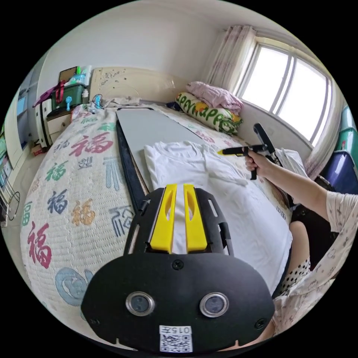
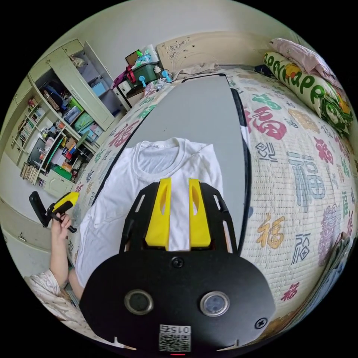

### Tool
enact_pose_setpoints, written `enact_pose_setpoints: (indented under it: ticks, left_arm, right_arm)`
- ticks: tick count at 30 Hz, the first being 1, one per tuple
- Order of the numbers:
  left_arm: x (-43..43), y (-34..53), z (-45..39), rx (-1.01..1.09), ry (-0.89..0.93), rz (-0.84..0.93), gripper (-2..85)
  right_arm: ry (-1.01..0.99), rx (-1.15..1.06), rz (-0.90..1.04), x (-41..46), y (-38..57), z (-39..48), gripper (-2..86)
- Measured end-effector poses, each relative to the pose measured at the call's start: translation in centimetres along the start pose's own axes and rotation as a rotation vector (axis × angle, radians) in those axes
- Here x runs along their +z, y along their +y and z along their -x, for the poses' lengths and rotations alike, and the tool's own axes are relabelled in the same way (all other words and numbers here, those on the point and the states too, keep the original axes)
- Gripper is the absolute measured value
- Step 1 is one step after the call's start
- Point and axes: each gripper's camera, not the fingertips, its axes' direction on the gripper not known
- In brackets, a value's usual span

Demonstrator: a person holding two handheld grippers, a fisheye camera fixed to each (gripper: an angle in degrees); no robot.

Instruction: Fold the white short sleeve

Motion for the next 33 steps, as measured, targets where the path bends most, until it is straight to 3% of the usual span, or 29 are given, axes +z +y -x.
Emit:
enact_pose_setpoints:
  ticks: [5,9,18,24,33]
  left_arm:
    - [3.8,-8.5,9.4,-0.132,0.017,-0.075,10.0]
    - [11.5,-14.4,15.2,-0.187,0.016,0.063,11.6]
    - [22.0,-19.6,17.7,-0.154,-0.046,0.253,10.7]
    - [22.3,-20.9,17.1,-0.107,-0.087,0.311,2.2]
    - [11.8,-23.6,13.3,-0.126,-0.022,0.025,0.7]
  right_arm:
    - [0.013,0.087,-0.036,-1.3,-6.8,1.5,11.4]
    - [-0.021,0.103,-0.034,-1.0,-11.1,4.5,12.7]
    - [-0.021,0.031,0.100,0.8,-17.0,15.8,10.7]
    - [0.049,-0.018,0.110,-1.0,-16.9,23.8,3.1]
    - [0.015,0.031,-0.137,-17.1,-15.1,34.0,0.9]
